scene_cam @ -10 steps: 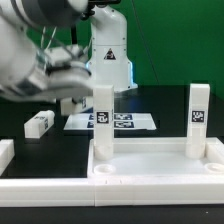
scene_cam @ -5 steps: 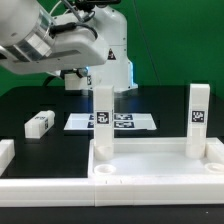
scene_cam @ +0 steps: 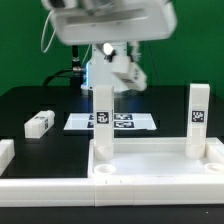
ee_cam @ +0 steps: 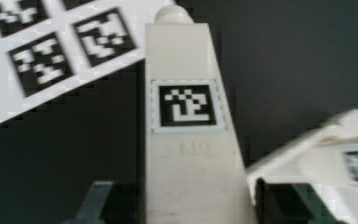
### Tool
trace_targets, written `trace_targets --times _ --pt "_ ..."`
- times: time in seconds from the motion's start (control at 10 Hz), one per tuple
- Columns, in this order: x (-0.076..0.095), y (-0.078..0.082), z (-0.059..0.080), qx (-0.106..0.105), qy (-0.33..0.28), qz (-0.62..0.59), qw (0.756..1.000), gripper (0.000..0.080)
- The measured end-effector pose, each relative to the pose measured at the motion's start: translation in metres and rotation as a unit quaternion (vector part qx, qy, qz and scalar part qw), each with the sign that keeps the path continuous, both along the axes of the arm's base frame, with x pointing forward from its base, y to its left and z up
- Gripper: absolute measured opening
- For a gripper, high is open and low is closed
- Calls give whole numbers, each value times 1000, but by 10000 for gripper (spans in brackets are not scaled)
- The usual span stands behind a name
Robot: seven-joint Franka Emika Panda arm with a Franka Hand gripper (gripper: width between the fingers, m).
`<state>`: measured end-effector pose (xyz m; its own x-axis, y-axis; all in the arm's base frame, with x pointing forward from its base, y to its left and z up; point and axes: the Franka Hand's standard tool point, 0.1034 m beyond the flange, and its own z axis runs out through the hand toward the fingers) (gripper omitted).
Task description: Assemble desk
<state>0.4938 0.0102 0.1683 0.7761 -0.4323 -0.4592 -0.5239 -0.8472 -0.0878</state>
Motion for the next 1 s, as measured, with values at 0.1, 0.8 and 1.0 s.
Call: trace_targets --times 0.1,0.8,1.0 --pt "16 -6 3 -12 -45 -1 999 291" --pt "90 5 33 -144 -266 -35 953 291" --pt "97 19 33 -155 -330 -40 930 291"
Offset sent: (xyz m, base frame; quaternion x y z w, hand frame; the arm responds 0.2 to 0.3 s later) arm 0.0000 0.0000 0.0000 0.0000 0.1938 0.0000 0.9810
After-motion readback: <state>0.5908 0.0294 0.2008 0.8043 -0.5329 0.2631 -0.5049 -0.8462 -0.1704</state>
